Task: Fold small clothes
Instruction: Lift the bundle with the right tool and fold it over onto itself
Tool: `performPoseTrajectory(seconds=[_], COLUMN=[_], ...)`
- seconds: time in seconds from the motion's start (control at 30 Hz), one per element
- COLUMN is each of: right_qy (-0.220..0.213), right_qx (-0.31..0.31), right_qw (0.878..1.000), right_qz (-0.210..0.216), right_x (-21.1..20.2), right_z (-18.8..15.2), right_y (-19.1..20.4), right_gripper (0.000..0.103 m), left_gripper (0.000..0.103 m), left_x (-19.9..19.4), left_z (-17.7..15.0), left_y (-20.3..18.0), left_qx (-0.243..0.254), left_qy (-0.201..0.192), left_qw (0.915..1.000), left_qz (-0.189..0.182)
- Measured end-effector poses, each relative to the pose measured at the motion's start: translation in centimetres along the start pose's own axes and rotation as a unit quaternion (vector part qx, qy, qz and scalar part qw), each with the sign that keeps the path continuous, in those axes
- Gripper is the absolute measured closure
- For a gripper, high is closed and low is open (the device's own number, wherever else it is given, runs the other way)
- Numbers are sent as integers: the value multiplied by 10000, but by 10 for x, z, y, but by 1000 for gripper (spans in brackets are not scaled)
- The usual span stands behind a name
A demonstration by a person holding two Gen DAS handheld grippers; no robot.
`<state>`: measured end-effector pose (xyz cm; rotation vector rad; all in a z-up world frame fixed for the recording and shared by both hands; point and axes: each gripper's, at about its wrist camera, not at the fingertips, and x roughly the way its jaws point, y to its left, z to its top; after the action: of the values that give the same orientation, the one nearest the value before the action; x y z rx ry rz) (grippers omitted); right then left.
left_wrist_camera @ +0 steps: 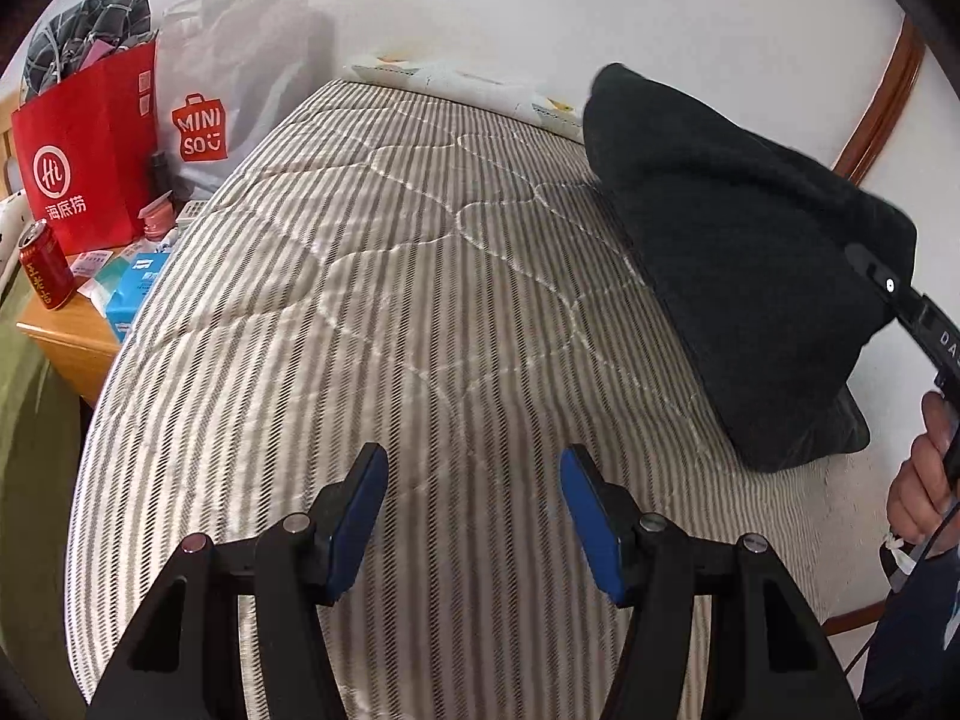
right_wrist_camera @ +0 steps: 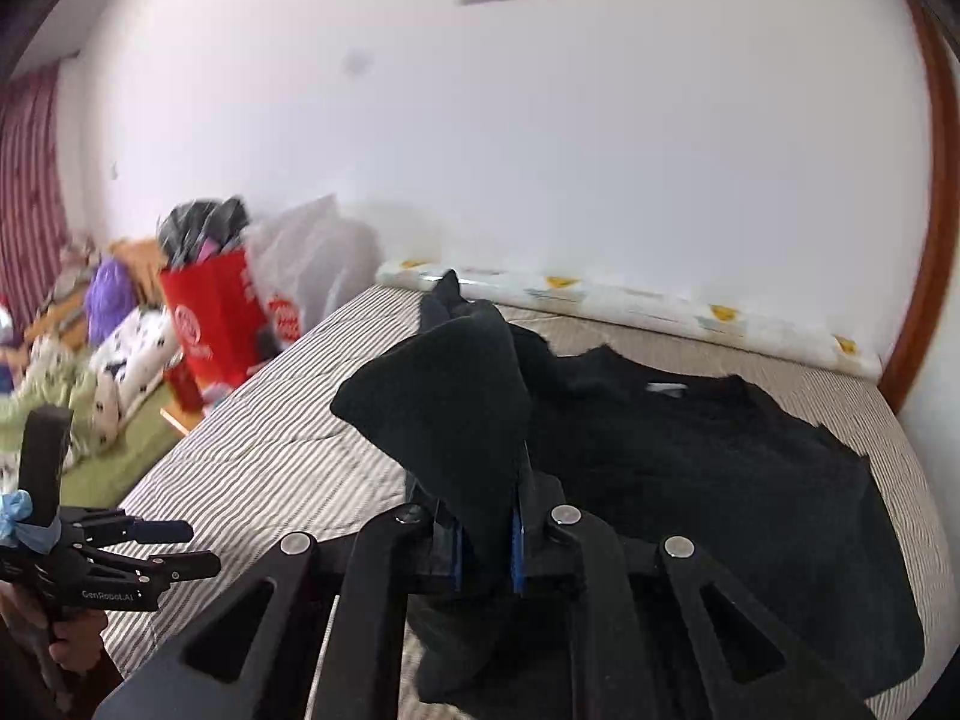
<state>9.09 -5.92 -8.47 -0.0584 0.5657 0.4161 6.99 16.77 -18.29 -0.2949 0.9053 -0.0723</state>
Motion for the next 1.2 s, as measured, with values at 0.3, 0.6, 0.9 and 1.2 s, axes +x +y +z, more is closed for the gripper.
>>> performPoseTrajectory(seconds=[0.3, 0.6, 0.9, 1.2], right_qy=[506, 630, 595, 723], right_qx=[839, 1131, 1510, 1766], right_qw=[9949, 9913, 9867, 9812], right_qz=[-255, -215, 125, 285], right_x=[0, -8, 12, 50], right_z=[-49, -81, -65, -52], right_y=[-97, -128, -142, -152], right_gripper=[93, 75, 49, 80], left_gripper=[46, 45, 36, 35], left_x=[8, 26, 32, 64], left_z=[7, 12, -1, -9], left_y=[-49, -113, -161, -196], left_qx=[279, 840, 1317, 1508], left_qy=[32, 209, 224, 583], left_qw=[9991, 9935, 9830, 9794], left_qz=[-313, -744, -1263, -1211])
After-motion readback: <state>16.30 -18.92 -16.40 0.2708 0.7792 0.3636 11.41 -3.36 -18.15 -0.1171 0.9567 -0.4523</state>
